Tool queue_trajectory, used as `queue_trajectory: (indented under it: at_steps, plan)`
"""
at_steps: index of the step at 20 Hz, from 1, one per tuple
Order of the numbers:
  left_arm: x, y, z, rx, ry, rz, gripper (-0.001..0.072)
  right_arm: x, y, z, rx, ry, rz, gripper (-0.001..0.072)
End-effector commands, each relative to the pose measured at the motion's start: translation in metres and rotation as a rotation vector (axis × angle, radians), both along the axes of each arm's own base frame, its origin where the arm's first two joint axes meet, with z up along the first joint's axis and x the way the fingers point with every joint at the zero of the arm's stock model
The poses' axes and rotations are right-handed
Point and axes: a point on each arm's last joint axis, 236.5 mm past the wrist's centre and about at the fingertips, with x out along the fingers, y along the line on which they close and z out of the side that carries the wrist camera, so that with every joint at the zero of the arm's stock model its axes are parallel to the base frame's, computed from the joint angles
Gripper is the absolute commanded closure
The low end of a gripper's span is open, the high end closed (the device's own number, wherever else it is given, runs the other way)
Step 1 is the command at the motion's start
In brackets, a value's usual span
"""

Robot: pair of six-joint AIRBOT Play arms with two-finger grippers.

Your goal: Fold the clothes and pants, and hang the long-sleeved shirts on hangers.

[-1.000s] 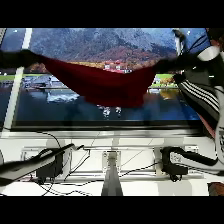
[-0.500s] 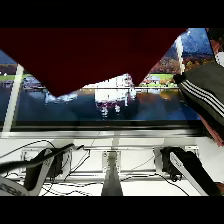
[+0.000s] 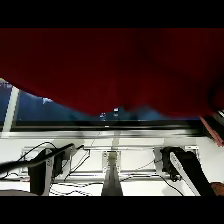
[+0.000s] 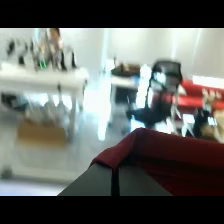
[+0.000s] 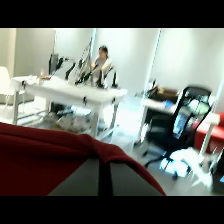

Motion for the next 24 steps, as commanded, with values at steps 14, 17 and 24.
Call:
queue_trajectory:
  at_steps: [14,17,24]
  plan:
    - [0.267,-0.023,-0.472,-0.226,0.970,-0.333,0.0697,0.307,-0.011,-0.499,0.083,1.216,0.055,0.0691]
    - [0.267,-0.025,-0.483,-0.230,0.989,-0.338,0.0697,0.316,-0.022,-0.525,0.057,1.226,0.010,0.0691]
    - [0.177,-0.050,-0.527,-0.125,1.374,-0.546,0.0697,0.241,-0.064,-0.569,-0.250,1.538,-0.047,0.0691]
